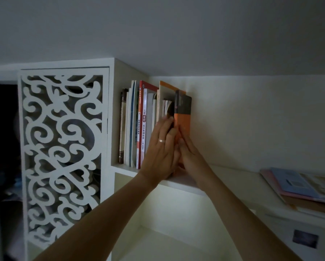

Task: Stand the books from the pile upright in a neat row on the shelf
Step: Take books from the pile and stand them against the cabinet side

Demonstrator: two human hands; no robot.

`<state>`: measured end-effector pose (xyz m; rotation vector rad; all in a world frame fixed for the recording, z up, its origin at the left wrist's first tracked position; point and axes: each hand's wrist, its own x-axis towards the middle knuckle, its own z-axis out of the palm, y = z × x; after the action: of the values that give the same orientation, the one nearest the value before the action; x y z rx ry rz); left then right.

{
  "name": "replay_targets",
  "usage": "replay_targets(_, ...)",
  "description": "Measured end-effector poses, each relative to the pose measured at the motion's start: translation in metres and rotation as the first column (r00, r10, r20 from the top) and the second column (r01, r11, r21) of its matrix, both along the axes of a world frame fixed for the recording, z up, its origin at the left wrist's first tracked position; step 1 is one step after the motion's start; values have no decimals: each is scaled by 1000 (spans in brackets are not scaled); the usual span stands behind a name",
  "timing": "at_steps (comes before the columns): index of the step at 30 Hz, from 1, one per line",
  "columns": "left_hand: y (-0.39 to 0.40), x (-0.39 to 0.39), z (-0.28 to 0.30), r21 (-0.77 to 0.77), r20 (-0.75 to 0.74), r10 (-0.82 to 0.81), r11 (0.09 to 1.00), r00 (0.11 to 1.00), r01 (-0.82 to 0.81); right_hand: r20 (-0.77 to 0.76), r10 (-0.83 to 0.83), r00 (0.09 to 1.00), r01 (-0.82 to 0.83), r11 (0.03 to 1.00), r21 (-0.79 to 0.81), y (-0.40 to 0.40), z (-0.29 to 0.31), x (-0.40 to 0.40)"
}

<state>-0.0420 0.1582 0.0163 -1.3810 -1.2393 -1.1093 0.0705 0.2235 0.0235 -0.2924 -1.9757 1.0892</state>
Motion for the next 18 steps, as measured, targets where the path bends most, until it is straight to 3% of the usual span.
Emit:
replay_targets(4,2,-3,-1,-9,-18,79,997,997,-79,47,51,998,-51,999,-8,-1,1,0)
replay_targets(7,4,-4,1,7,-108,196,981,975,-196,146,55,988,-76,988,137,-6,1,8)
replay_targets(13,6,-10,-3,-54,-268,402,901,876,-430,365,-252,896,54,879,474,-11,-3,1)
replay_targets(18,5,1,-3,-68,-222,490,855,843,-515,441,-409,799,96,810,578,-17,-7,-2)
